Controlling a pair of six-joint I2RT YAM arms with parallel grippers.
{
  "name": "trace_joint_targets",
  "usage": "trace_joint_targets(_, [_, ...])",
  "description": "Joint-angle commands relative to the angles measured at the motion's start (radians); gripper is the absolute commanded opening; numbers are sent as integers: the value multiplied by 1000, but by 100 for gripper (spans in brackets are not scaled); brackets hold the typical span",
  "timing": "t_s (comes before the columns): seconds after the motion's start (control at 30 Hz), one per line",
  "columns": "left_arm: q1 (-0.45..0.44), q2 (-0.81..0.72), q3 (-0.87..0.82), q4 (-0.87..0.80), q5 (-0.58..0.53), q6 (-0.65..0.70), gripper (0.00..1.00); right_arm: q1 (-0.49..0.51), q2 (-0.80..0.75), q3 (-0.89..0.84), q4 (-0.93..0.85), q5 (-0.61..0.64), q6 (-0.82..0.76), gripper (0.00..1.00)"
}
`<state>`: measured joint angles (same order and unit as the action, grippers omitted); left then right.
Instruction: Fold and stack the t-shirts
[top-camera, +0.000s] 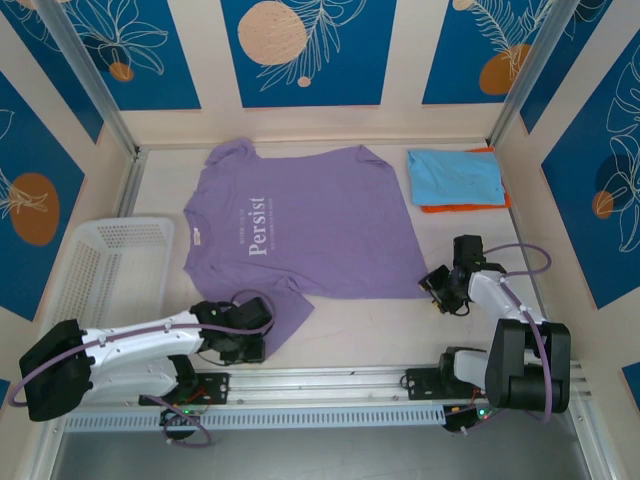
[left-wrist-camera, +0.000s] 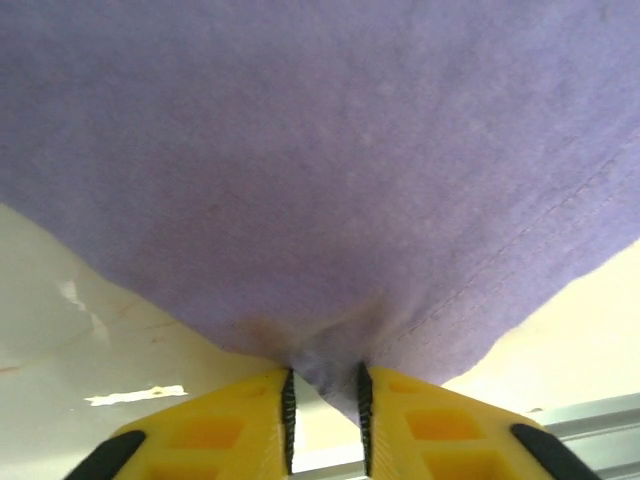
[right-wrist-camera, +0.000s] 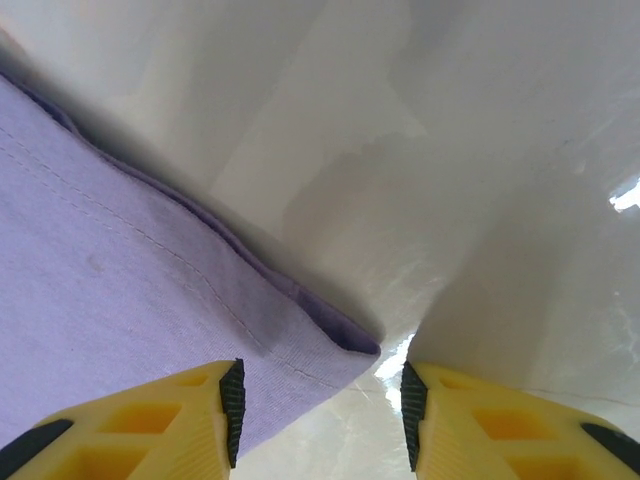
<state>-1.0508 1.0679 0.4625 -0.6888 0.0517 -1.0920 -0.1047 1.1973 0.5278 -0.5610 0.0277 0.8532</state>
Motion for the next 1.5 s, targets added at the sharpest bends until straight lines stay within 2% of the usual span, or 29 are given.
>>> trace_joint_targets(0.0, [-9,-22,-12,26,-49,-17,15,5,8,10,2,16,9,45])
trace_joint_targets(0.13, [-9,-53,-10,8,-71,-21,1,6,19,15,6,20,7,41])
trace_joint_targets(0.23, [-9,-74,-11,-18,-83,-16,0,5,31,20,14,22,7,34])
trace_joint_targets(0.37, [-9,-120,-3,-67,-91,-9,0,4,46,24,16,32,9,12])
trace_joint_targets(0.47, [-9,-159,30,-134,-77,21,0,3,39,26,15,25,0,1])
trace_joint_targets(0.63, [-9,-195,120,-325,-53,100,0,4,-27,13,-19,26,-10,0])
trace_joint_targets(0.83, [-9,-281,168,-495,-26,116,0,-1,-143,-4,-85,46,-16,0])
trace_joint_targets(0.97, [-9,-310,159,-527,45,119,0,-1,-189,-10,-117,39,-16,0])
trace_joint_targets(1.1, [-9,-332,184,-592,61,130,0,3,-228,-14,-154,51,-13,0])
trace_joint_targets(1.37, [-8,-367,284,-623,18,123,0,27,-285,-4,-175,74,20,0])
trace_joint_targets(1.47, [-5,-358,309,-591,-14,118,0,75,-282,40,-182,94,30,0])
